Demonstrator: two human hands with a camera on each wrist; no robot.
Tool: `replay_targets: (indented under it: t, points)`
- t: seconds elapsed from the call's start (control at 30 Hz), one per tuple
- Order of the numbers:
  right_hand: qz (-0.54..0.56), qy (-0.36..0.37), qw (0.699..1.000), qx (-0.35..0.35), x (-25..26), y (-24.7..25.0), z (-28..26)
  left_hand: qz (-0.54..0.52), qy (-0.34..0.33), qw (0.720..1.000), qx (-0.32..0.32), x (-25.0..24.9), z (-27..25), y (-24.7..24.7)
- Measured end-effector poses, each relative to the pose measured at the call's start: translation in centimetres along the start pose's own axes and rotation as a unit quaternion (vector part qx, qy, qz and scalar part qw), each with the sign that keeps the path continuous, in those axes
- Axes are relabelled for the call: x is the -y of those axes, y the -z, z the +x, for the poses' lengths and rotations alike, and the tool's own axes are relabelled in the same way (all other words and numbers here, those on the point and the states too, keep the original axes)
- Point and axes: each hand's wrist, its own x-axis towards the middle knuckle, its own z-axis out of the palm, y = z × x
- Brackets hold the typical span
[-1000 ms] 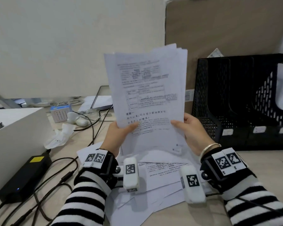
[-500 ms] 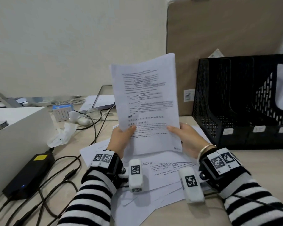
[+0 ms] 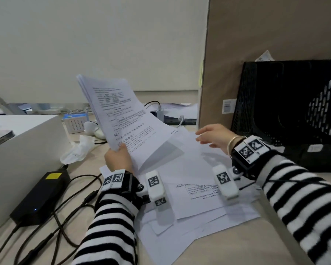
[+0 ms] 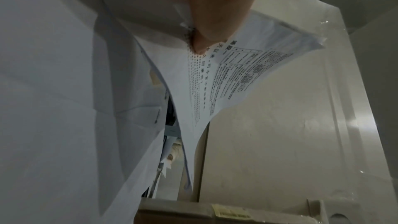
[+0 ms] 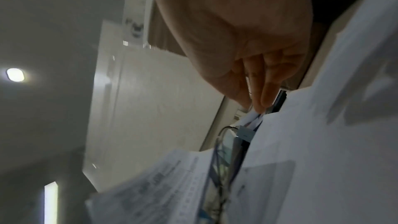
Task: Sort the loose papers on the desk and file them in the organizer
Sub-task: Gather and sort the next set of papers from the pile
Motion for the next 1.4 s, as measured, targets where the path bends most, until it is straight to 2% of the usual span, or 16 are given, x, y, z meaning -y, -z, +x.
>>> replay_targets:
  t: [0.07, 0.17, 0.3, 0.43, 0.53, 0.6, 0.7, 0.77, 0.83, 0.87, 0.93, 1.0, 1.1, 1.17, 1.3, 1.4]
  points:
    - [-0.168, 0.024, 0.983, 0.062, 1.2, -0.7, 2.3, -0.015, 0.003, 1.0, -0.018, -0.1, 0.2, 0.4]
    - [-0.365, 0.043, 0.92, 0.14, 2.5, -2.5, 5.0, -0.036, 0.012, 0.998, -0.046, 0.1, 1.0, 1.1]
    - [-0.443, 0.027, 0.877, 0.183, 3.2, -4.3, 7.5, -0.058, 0.027, 0.996, -0.061, 0.4, 1.9, 1.3]
    - [-0.51, 0.008, 0.84, 0.183, 3.1, -5.2, 8.6, -0.085, 0.039, 0.994, -0.057, 0.5, 2.0, 1.1]
    - [-0.514, -0.008, 0.838, 0.184, 2.9, -5.2, 9.6, -0.105, 0.048, 0.992, -0.054, 0.5, 2.1, 1.1]
    - [-0.502, -0.012, 0.848, 0.17, 2.5, -5.2, 10.1, -0.121, 0.054, 0.99, -0.043, 0.3, 1.7, 1.0]
    - [-0.511, 0.022, 0.856, 0.075, 2.8, -5.1, 10.6, -0.133, 0.048, 0.99, -0.011, 0.0, 1.4, 1.1]
    - [-0.477, 0.034, 0.878, -0.04, 3.7, -4.2, 10.5, -0.133, 0.048, 0.99, 0.005, 0.0, 1.5, 1.1]
    - [-0.324, 0.052, 0.924, -0.198, 4.8, -2.2, 10.2, -0.124, 0.055, 0.99, 0.029, -0.2, 1.3, 1.1]
    - [-0.233, 0.07, 0.931, -0.274, 5.5, -1.1, 9.6, -0.124, 0.063, 0.989, 0.048, -0.3, 1.1, 1.1]
    - [-0.092, 0.121, 0.912, -0.382, 7.0, 1.4, 7.6, -0.114, 0.076, 0.986, 0.097, -0.5, 0.7, 0.9]
    - [0.006, 0.176, 0.893, -0.414, 8.3, 3.2, 5.8, -0.1, 0.078, 0.982, 0.138, -0.7, 0.3, 0.7]
    - [0.156, 0.254, 0.888, -0.351, 8.6, 4.3, 2.7, -0.085, 0.067, 0.979, 0.172, -1.3, -0.9, 0.6]
    - [0.244, 0.258, 0.894, -0.274, 7.6, 4.3, 0.0, -0.083, 0.084, 0.97, 0.213, -1.8, -1.8, 0.6]
    - [0.227, 0.216, 0.944, -0.105, 3.0, 2.9, -4.3, -0.05, 0.115, 0.958, 0.258, -2.6, -2.7, 0.5]
    - [0.18, 0.156, 0.969, -0.059, -1.1, 2.5, -4.2, -0.04, 0.126, 0.948, 0.29, -2.9, -3.3, 0.5]
